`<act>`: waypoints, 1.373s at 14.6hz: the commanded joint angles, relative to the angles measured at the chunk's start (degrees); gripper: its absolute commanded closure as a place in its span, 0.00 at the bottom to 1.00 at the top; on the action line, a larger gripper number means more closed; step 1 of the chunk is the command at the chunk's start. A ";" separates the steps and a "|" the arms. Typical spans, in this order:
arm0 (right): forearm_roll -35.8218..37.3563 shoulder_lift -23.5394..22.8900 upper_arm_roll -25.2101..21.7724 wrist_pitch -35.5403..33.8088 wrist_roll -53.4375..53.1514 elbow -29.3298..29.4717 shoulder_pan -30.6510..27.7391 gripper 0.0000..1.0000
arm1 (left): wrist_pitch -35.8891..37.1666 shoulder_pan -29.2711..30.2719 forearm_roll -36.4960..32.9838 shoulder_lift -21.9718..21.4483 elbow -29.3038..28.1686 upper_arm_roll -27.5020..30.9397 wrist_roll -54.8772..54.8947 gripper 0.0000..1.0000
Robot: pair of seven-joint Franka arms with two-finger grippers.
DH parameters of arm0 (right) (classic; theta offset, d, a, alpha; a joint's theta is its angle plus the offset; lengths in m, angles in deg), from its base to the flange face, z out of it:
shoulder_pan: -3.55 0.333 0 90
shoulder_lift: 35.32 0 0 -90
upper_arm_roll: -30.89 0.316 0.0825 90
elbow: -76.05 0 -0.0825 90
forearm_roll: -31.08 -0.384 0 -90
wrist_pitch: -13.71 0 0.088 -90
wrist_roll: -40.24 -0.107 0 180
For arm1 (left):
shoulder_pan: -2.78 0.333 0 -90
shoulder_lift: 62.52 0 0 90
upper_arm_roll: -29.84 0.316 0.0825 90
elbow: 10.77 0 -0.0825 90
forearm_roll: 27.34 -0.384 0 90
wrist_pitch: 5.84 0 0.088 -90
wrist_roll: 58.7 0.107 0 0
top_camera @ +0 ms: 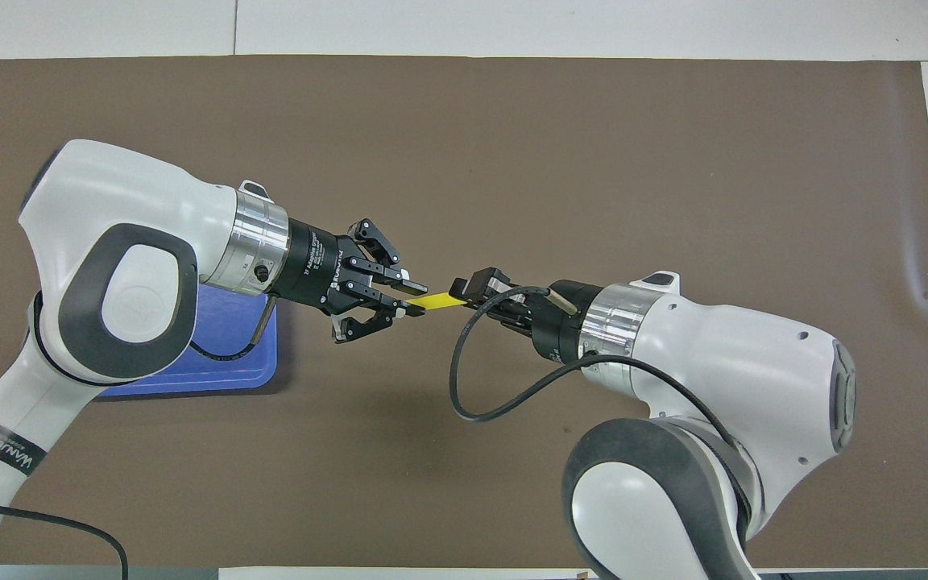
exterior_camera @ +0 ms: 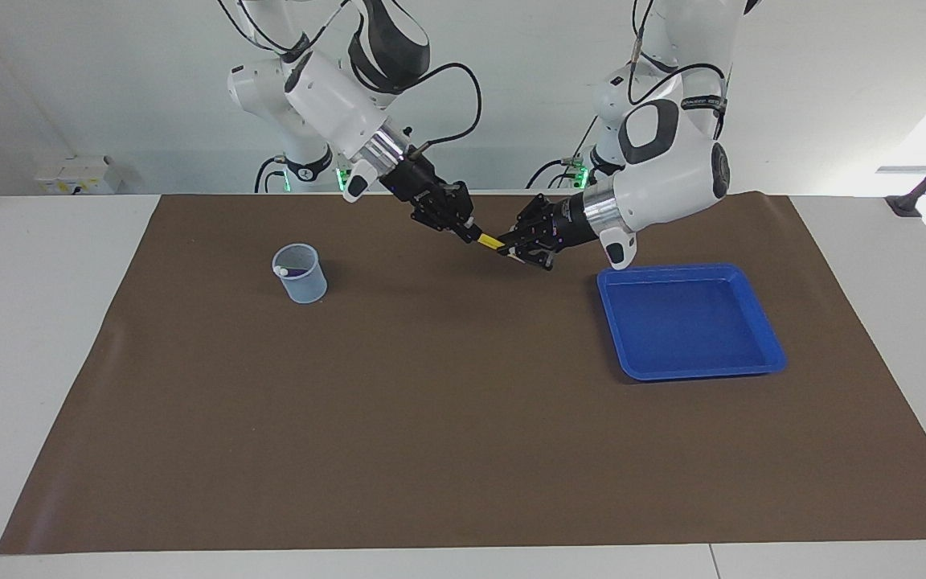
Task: Transfer and insert pens with both arms
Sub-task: 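Insert the yellow pen into the cup with the right gripper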
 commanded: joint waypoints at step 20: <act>46.34 4.62 -0.34 -34.65 34.53 0.56 -27.96 1.00 | 28.03 6.16 -47.16 -1.46 14.77 1.18 58.19 0.00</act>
